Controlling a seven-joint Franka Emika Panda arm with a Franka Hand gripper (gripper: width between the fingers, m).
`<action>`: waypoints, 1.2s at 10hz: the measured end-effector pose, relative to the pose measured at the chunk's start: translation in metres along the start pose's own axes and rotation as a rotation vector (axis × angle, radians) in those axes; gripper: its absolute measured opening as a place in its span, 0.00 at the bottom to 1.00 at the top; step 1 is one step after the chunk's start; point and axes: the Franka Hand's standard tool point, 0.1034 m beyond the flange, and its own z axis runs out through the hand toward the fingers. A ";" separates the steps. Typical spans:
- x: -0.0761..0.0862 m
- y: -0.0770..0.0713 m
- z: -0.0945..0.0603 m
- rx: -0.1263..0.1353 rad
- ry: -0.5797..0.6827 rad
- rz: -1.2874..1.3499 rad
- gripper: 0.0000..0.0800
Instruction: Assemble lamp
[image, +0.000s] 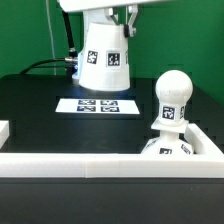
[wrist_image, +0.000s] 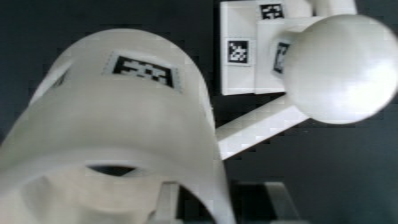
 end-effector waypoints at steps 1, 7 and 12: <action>0.005 -0.012 -0.013 0.008 -0.005 -0.002 0.06; -0.008 -0.086 -0.009 0.020 -0.013 0.127 0.06; -0.021 -0.108 0.038 -0.011 -0.035 0.093 0.06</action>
Offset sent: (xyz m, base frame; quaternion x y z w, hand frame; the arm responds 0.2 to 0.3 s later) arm 0.0201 0.0401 0.0157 -0.0011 -0.0118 0.0503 0.9987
